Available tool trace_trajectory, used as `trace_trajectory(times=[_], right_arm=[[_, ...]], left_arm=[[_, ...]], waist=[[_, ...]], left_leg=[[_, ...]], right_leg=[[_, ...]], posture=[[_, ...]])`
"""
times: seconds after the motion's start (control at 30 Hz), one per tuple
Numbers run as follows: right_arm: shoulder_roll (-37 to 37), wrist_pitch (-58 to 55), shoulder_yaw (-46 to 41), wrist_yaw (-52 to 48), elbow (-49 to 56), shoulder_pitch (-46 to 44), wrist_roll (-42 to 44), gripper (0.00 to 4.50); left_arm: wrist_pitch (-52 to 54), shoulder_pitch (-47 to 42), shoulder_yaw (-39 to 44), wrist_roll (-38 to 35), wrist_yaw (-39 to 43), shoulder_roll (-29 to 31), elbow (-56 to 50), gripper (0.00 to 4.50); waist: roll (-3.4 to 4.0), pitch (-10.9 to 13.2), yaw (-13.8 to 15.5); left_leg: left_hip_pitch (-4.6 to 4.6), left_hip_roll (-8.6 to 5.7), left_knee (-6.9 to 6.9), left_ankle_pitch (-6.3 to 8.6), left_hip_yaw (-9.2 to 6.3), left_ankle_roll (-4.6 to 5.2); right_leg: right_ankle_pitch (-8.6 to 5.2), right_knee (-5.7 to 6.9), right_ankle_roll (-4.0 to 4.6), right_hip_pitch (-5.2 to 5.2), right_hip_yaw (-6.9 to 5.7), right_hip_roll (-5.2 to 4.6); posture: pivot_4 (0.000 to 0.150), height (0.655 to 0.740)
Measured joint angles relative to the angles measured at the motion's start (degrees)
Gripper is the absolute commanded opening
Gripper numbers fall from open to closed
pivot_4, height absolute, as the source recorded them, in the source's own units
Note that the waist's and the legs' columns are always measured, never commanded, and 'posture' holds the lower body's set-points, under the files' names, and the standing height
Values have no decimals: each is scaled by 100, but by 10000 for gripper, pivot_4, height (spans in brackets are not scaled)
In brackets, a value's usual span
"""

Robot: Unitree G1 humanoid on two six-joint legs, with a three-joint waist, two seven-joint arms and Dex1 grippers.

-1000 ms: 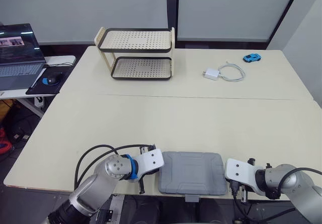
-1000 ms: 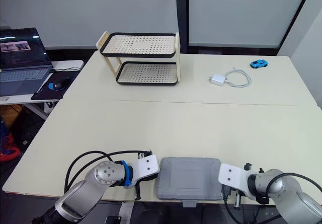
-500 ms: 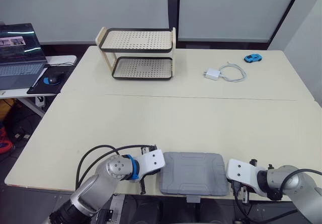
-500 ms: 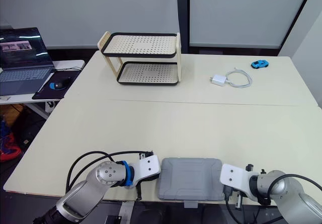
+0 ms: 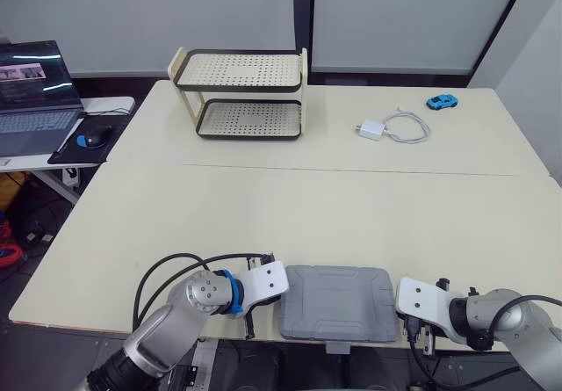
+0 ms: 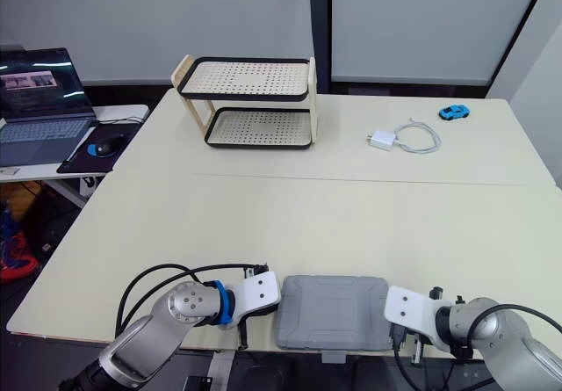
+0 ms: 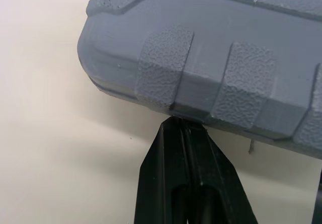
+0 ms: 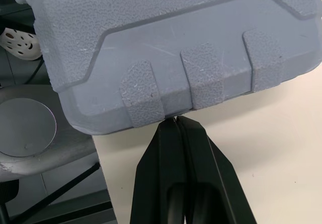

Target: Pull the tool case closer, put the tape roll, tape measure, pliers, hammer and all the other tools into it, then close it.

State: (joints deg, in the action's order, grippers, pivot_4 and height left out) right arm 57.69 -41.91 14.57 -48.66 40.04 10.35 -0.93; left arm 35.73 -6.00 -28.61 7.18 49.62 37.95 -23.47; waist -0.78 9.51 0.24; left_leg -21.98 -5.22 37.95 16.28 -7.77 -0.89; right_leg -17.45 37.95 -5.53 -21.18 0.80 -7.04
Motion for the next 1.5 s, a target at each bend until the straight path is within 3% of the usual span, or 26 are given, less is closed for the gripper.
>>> trace_trajectory(times=[0.33,0.57,0.73,0.8,0.93,1.07,1.23,1.27,1.5], right_arm=[[35,21,-51,-10,0,46,2,505],[274,275,-600,-111,-222,325,12,505],[377,612,-1463,-259,-562,935,166,505],[240,930,-2024,-329,-726,1165,322,0],[-64,1437,-3041,-434,-1096,1160,708,9493],[-241,1660,-3758,-750,-1276,944,1305,24148],[-441,1654,-4075,-890,-1224,504,2038,42347],[-441,1650,-4109,-885,-1228,467,2064,44696],[-440,1654,-4155,-881,-1399,463,2053,44696]], left_arm=[[-94,-67,24,-1,-1,7,113,0],[-322,-72,133,-48,60,230,202,0],[-744,54,880,-267,78,594,536,0],[-953,164,1399,-589,104,604,616,3792],[-1531,270,2380,-1080,190,800,1001,15094],[-1832,318,3284,-1667,442,842,1494,28571],[-1893,288,3604,-1975,577,894,1787,44897],[-1898,256,3603,-1954,536,915,1882,45000],[-1876,-111,3543,-1790,226,907,2076,45000]], waist=[[5,-3,29],[2,-2,21],[2,-2,-2],[-1,0,-4],[0,0,-26],[1,-1,-33],[1,-1,-36],[1,-1,-36],[-1,-1,-34]], left_leg=[[4,-1,1,0,0,0],[4,3,0,0,0,0],[3,2,-2,0,1,0],[2,3,-1,0,0,0],[8,6,-3,0,0,0],[7,5,-3,0,1,0],[7,5,-3,0,0,0],[7,4,-3,0,1,0],[6,3,-2,0,2,0]], right_leg=[[0,2,-1,2,0,0],[1,4,-1,0,-1,2],[1,4,-1,-1,2,1],[1,1,-1,-2,1,1],[1,4,0,-1,1,3],[1,1,0,2,1,2],[1,3,0,1,0,1],[1,3,1,0,0,1],[1,5,1,-2,4,0]], posture=[[1500,7400],[1500,7400],[1500,7400],[1500,7400],[1500,7400],[1500,7400],[1500,7400],[1500,7400],[1500,7400]])
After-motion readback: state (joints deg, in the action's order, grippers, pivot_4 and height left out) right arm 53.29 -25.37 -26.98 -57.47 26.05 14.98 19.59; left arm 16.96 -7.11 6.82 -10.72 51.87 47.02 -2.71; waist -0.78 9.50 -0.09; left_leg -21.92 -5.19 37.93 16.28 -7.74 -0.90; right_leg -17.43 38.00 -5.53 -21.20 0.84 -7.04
